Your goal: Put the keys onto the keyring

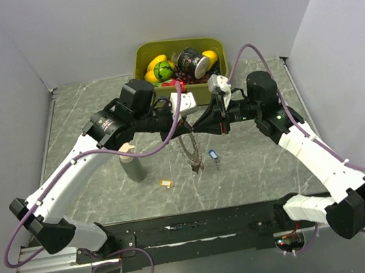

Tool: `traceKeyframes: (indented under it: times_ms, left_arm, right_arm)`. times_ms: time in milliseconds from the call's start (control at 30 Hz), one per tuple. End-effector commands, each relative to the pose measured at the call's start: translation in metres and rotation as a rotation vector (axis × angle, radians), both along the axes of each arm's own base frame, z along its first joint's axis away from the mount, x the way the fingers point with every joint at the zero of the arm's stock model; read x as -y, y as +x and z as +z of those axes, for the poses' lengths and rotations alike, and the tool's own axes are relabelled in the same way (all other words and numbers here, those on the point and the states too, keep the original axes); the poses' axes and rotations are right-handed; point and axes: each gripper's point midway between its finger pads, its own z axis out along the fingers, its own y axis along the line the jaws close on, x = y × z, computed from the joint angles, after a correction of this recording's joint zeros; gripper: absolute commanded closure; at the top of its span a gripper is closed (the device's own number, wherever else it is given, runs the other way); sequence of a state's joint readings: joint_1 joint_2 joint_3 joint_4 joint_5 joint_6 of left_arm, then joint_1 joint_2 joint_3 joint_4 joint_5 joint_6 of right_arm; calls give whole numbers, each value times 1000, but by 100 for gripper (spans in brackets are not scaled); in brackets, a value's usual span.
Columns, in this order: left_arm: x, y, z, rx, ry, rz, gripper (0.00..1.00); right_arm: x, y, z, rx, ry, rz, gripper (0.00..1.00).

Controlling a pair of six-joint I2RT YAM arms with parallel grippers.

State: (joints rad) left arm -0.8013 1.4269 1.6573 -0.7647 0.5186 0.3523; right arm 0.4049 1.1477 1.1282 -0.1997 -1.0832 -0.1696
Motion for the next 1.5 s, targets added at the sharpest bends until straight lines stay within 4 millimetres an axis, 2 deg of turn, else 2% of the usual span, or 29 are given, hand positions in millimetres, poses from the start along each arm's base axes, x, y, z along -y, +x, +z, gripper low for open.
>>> traceKeyframes:
  times_ms: [0,67,267,333,367,400,433,467,500,533,567,633,667,700,733,767,800,833,1000,1233,1467]
  left_arm:
    - [7,-8,39,72,-110,-42,99]
    - [8,-9,39,75,-115,-47,99]
    - [3,-6,35,86,-104,-13,99]
    - [-1,-2,35,101,-107,23,95]
    - [-3,-2,36,100,-116,40,83]
    - [-7,2,51,141,-162,76,80]
    - [-10,2,46,130,-171,87,75]
    - [-15,5,51,110,-208,114,53]
    - [-17,0,62,115,-274,90,45]
    - [-24,5,68,78,-320,111,37]
    - [-28,4,72,64,-352,106,36]
    - [-35,3,84,31,-448,88,35]
    - [-37,2,86,0,-479,82,35]
    - [-38,-1,82,-27,-502,65,35]
    - [-39,-7,95,-45,-566,17,35]
    - [-39,-8,99,-50,-593,-8,35]
    - [-38,-8,94,-76,-600,-24,36]
    - [-39,-7,101,-85,-634,-37,37]
    - [-32,-13,96,-169,-638,-161,44]
    - [-26,-15,91,-216,-642,-219,58]
    - [-14,-21,84,-225,-618,-253,59]
  right_arm:
    - [-1,3,18,33,30,-1,90]
    - [-2,5,15,21,23,-7,100]
    - [0,3,21,45,50,-32,100]
    - [0,4,22,52,59,-43,100]
    - [1,4,20,39,61,-49,100]
    - [0,4,24,55,75,-53,100]
    - [1,5,24,55,82,-59,100]
    - [2,2,20,24,86,-68,100]
    - [2,4,29,77,119,-77,100]
    - [3,1,34,83,141,-83,100]
    - [3,0,28,43,155,-93,100]
    - [5,-3,45,99,221,-105,100]
    - [6,-5,41,55,240,-116,100]
    - [7,-7,46,67,268,-116,100]
    - [9,-13,62,128,326,-112,100]
    - [9,-16,60,87,355,-109,100]
    - [10,-19,64,90,382,-106,100]
    - [12,-23,73,119,419,-94,100]
    - [12,-35,86,103,481,-44,100]
    - [11,-36,93,104,501,-21,100]
    - [11,-36,94,99,513,-26,100]
